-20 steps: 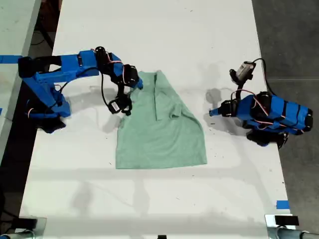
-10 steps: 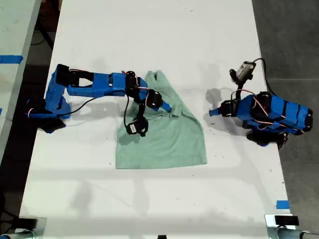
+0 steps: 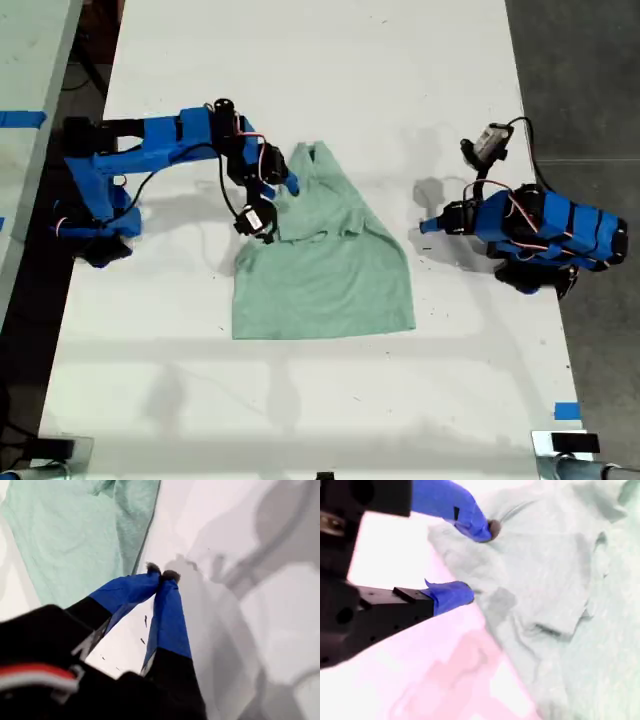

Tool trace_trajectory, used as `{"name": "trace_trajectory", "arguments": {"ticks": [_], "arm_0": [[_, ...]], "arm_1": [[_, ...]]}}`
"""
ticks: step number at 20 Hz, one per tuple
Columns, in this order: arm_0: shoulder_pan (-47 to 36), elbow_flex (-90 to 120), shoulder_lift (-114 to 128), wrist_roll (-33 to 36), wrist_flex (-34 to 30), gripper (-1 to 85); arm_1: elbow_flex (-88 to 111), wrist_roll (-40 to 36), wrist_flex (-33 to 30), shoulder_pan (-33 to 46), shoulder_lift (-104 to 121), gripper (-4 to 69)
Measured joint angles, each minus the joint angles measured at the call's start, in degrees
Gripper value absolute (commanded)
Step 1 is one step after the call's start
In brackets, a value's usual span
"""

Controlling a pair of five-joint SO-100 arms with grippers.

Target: Fold t shirt

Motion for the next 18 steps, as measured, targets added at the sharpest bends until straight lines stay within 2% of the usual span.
{"name": "trace_trajectory", "arguments": {"ticks": [4, 6, 8, 11, 13, 18], "arm_0": [[-1.67, 35.24, 36.3, -7.91, -5.8, -0.1], [-1.58, 54.76, 58.45, -9.14, -14.24, -0.1], [-2.9, 75.32, 80.86, -6.5, -21.8, -0.1], [-6.5, 96.15, 105.82, 3.08, -22.68, -0.1], [-6.68, 98.17, 111.36, 8.17, -22.68, -0.1], [-9.93, 99.4, 113.38, 6.94, -21.01, -0.1]], "arm_1": [[0.0, 0.0, 0.0, 0.0, 0.0, 1.3], [0.0, 0.0, 0.0, 0.0, 0.0, 1.2], [0.0, 0.0, 0.0, 0.0, 0.0, 1.2], [0.0, 0.0, 0.0, 0.0, 0.0, 1.2], [0.0, 0.0, 0.0, 0.0, 0.0, 1.2], [0.0, 0.0, 0.0, 0.0, 0.0, 1.2]]}}
